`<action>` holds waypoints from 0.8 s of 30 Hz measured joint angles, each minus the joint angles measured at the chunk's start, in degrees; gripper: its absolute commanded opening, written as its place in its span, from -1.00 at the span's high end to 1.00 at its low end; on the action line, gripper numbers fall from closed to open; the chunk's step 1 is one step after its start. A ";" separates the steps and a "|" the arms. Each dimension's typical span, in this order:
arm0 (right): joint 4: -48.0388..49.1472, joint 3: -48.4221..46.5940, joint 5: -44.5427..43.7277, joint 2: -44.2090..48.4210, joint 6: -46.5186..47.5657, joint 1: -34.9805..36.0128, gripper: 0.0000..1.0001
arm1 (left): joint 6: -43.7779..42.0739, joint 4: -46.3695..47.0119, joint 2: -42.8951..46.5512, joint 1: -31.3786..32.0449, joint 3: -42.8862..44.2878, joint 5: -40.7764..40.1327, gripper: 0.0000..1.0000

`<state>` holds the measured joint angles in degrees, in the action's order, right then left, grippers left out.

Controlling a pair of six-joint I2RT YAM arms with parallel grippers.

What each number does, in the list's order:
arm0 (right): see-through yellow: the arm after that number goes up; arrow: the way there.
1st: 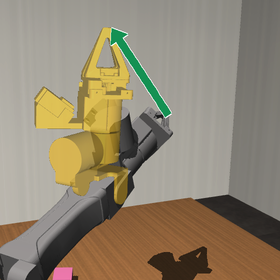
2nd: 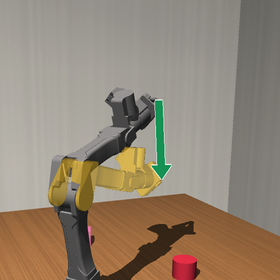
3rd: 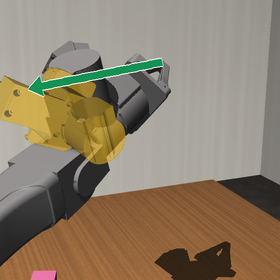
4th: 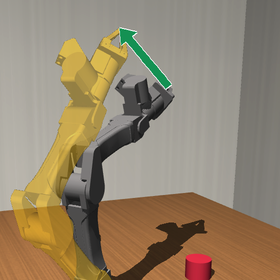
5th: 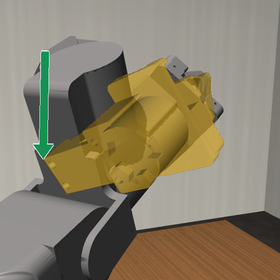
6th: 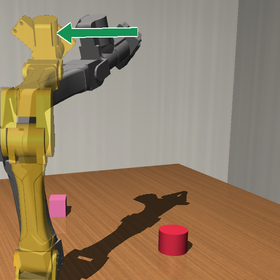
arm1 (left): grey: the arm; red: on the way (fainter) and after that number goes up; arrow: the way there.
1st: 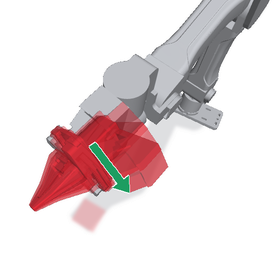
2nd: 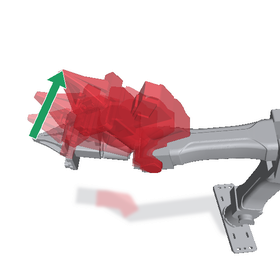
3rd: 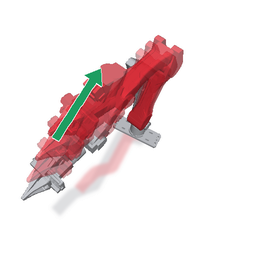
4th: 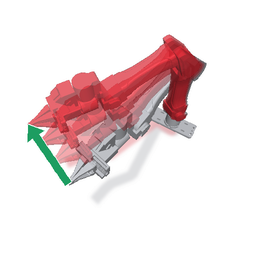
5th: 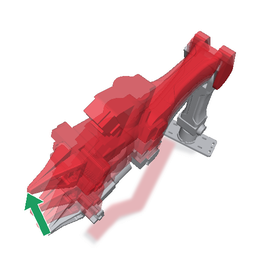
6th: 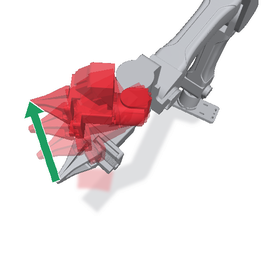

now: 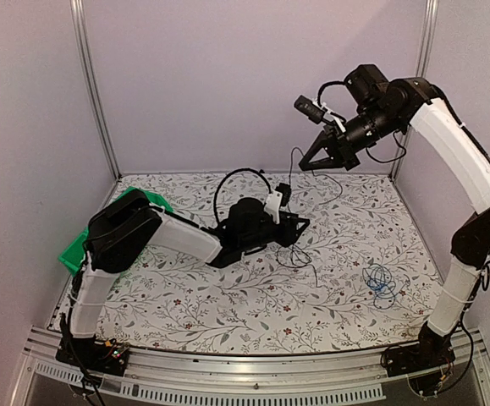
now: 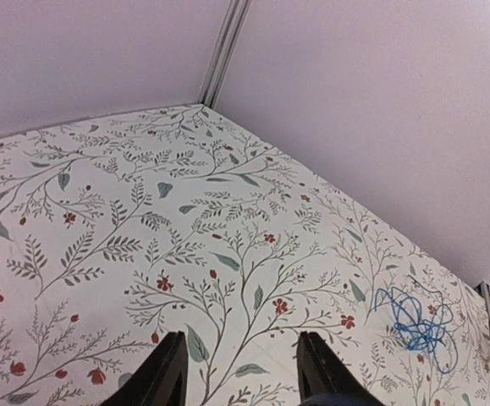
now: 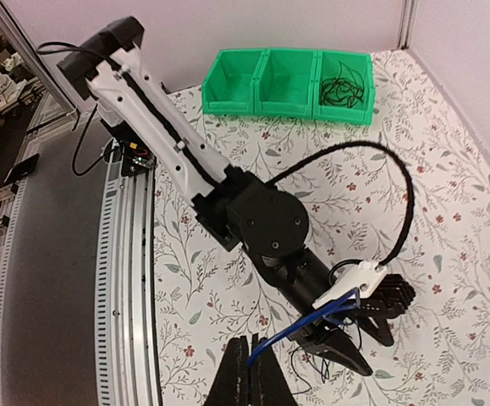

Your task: Untangle the cables

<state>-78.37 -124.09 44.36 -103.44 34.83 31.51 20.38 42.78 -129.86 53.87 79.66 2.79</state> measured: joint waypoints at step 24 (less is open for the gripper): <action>22.34 -6.16 -19.82 13.20 -10.49 0.00 1.00 | 12.24 1.84 0.94 -2.67 -11.56 9.86 0.11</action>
<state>-56.03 -130.26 24.53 -90.24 24.34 31.51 32.62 44.62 -128.92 51.20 68.10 12.64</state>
